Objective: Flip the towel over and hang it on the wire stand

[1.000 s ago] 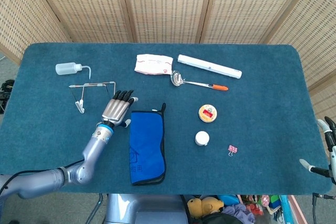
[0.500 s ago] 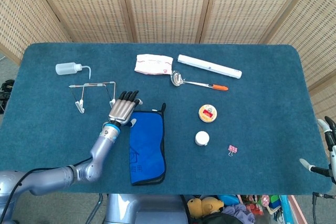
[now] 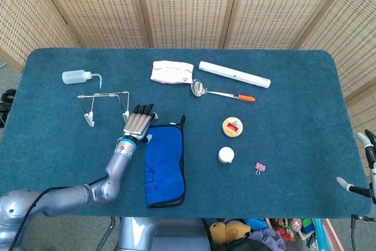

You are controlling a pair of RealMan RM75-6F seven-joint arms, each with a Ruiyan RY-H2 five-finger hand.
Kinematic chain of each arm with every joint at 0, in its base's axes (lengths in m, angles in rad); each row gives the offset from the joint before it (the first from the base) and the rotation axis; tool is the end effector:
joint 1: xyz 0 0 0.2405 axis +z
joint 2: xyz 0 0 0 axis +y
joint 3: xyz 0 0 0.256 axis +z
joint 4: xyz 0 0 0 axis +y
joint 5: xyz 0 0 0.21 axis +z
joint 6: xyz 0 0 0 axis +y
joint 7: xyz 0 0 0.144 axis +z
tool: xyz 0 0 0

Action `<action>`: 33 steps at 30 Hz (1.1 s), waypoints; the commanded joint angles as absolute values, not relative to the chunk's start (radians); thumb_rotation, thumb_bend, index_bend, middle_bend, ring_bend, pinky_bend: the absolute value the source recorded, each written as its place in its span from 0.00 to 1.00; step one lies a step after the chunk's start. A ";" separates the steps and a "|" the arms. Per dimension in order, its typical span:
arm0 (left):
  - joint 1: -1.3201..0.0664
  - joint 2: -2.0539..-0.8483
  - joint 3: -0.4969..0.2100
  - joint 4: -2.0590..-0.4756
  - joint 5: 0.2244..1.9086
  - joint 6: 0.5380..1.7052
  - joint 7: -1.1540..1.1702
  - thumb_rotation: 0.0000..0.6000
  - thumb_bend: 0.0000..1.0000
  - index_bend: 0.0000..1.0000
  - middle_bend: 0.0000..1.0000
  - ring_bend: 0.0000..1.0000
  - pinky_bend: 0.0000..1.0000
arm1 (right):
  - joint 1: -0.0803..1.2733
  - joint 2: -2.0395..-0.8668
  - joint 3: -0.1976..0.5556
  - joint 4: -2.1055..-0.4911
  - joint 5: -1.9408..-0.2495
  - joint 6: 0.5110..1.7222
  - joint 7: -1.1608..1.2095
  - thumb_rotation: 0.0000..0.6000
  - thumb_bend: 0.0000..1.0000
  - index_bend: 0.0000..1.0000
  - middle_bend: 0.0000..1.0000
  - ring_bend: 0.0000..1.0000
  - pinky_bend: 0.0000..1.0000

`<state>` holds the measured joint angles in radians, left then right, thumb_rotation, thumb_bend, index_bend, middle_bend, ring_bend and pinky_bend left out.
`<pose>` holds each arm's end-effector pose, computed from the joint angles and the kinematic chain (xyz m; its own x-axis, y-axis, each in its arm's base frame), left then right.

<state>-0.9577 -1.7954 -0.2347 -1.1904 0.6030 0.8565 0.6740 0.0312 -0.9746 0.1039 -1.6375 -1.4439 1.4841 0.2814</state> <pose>-0.1279 0.3869 -0.0826 0.5231 0.3843 0.7607 0.8522 -0.2215 -0.4741 -0.3256 -0.1749 0.2146 0.2348 0.0573 0.9703 -0.9699 0.0792 0.2301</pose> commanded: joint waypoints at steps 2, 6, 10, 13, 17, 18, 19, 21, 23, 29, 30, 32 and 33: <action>-0.962 -1.794 -0.234 -1.192 0.592 0.851 0.673 1.00 0.35 0.26 0.00 0.00 0.00 | 0.031 -0.974 0.104 -1.638 -1.444 1.483 0.284 1.00 0.00 0.00 0.00 0.00 0.00; -0.965 -1.792 -0.231 -1.198 0.582 0.847 0.675 1.00 0.35 0.27 0.00 0.00 0.00 | 0.031 -0.973 0.103 -1.638 -1.445 1.484 0.286 1.00 0.00 0.00 0.00 0.00 0.00; -0.968 -1.790 -0.228 -1.205 0.567 0.841 0.676 1.00 0.36 0.28 0.00 0.00 0.00 | 0.031 -0.972 0.103 -1.638 -1.446 1.484 0.288 1.00 0.00 0.00 0.00 0.00 0.00; -0.972 -1.791 -0.223 -1.208 0.556 0.842 0.683 1.00 0.36 0.29 0.00 0.00 0.00 | 0.031 -0.971 0.103 -1.638 -1.447 1.484 0.289 1.00 0.00 0.00 0.00 0.00 0.00; -0.977 -1.796 -0.217 -1.207 0.543 0.847 0.694 1.00 0.36 0.32 0.00 0.00 0.00 | 0.031 -0.971 0.102 -1.638 -1.448 1.483 0.291 1.00 0.00 0.00 0.00 0.00 0.00; -0.978 -1.797 -0.217 -1.207 0.540 0.847 0.695 1.00 0.36 0.32 0.00 0.00 0.00 | 0.031 -0.971 0.102 -1.637 -1.448 1.483 0.291 1.00 0.00 0.00 0.00 0.00 0.00; -0.979 -1.797 -0.216 -1.208 0.536 0.849 0.697 1.00 0.36 0.33 0.00 0.00 0.00 | 0.031 -0.970 0.102 -1.638 -1.449 1.484 0.292 1.00 0.00 0.00 0.00 0.00 0.00; -0.981 -1.798 -0.216 -1.210 0.530 0.850 0.698 1.00 0.36 0.37 0.00 0.00 0.00 | 0.030 -0.970 0.102 -1.638 -1.449 1.484 0.293 1.00 0.00 0.00 0.00 0.00 0.00; -0.982 -1.796 -0.215 -1.213 0.527 0.851 0.698 1.00 0.36 0.44 0.00 0.00 0.00 | 0.030 -0.970 0.101 -1.638 -1.449 1.485 0.294 1.00 0.00 0.00 0.00 0.00 0.00; -0.982 -1.790 -0.212 -1.229 0.524 0.860 0.697 1.00 0.36 0.64 0.00 0.00 0.00 | 0.029 -0.970 0.100 -1.638 -1.454 1.488 0.294 1.00 0.00 0.00 0.00 0.00 0.00; -0.982 -1.789 -0.211 -1.231 0.525 0.861 0.697 1.00 0.36 0.67 0.00 0.00 0.00 | 0.029 -0.970 0.100 -1.639 -1.455 1.489 0.294 1.00 0.00 0.00 0.00 0.00 0.00; -0.982 -1.787 -0.210 -1.234 0.527 0.866 0.696 1.00 0.36 0.70 0.00 0.00 0.00 | 0.029 -0.970 0.100 -1.639 -1.455 1.490 0.294 1.00 0.00 0.00 0.00 0.00 0.00; -0.981 -1.786 -0.209 -1.236 0.529 0.869 0.696 1.00 0.36 0.72 0.00 0.00 0.00 | 0.028 -0.970 0.100 -1.640 -1.455 1.490 0.294 1.00 0.00 0.00 0.00 0.00 0.00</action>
